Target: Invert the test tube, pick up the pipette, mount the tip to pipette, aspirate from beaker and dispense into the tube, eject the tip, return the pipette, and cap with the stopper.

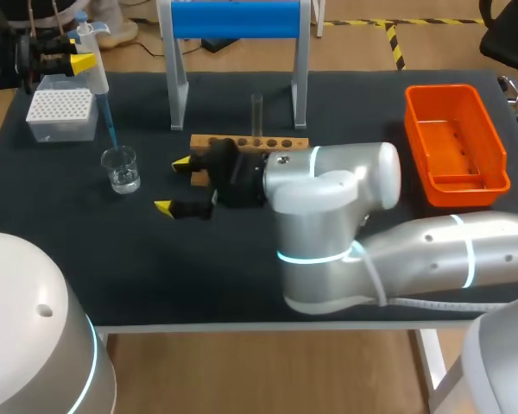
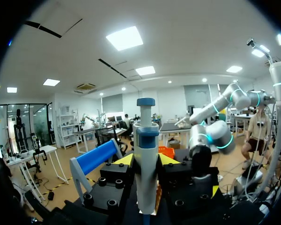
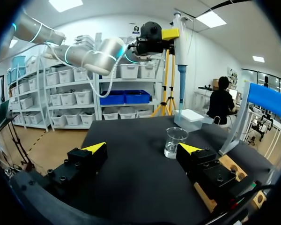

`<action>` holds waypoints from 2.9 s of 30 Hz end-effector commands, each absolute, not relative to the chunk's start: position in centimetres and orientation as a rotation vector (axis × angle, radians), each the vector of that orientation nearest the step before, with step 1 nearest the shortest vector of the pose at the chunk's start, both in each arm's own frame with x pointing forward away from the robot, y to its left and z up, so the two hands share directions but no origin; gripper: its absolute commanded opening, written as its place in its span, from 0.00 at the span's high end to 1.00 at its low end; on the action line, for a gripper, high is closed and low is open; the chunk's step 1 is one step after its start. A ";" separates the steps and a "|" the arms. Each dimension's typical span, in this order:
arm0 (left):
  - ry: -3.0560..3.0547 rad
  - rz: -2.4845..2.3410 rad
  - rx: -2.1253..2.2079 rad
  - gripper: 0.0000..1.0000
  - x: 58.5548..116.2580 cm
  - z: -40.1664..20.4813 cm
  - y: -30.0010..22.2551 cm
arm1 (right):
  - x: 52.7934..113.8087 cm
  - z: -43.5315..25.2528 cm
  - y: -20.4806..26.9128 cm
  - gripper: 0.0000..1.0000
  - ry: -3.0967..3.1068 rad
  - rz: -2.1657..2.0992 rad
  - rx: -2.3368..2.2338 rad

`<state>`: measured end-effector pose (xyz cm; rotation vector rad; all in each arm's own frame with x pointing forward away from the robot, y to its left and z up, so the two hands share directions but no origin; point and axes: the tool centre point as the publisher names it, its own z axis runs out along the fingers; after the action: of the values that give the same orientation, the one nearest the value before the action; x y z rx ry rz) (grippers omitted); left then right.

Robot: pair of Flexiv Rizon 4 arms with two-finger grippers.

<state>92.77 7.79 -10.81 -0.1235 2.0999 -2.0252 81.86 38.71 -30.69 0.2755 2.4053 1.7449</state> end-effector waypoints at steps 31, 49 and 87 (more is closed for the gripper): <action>2.088 -2.024 -0.119 1.00 92.9 -11.0 7.8 | 82.7 -31.2 41.5 0.00 2.351 1.720 0.344; 2.068 -2.046 -0.138 1.00 93.8 -14.1 9.0 | 82.7 -31.2 41.5 0.00 2.351 1.720 0.344; 2.122 -2.064 -0.064 1.00 94.5 -18.9 9.1 | 82.7 -31.2 41.5 0.00 2.351 1.720 0.344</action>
<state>94.03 8.97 -18.54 -0.0767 2.1246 -2.0526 82.62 41.47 -31.25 0.3441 2.3472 1.7223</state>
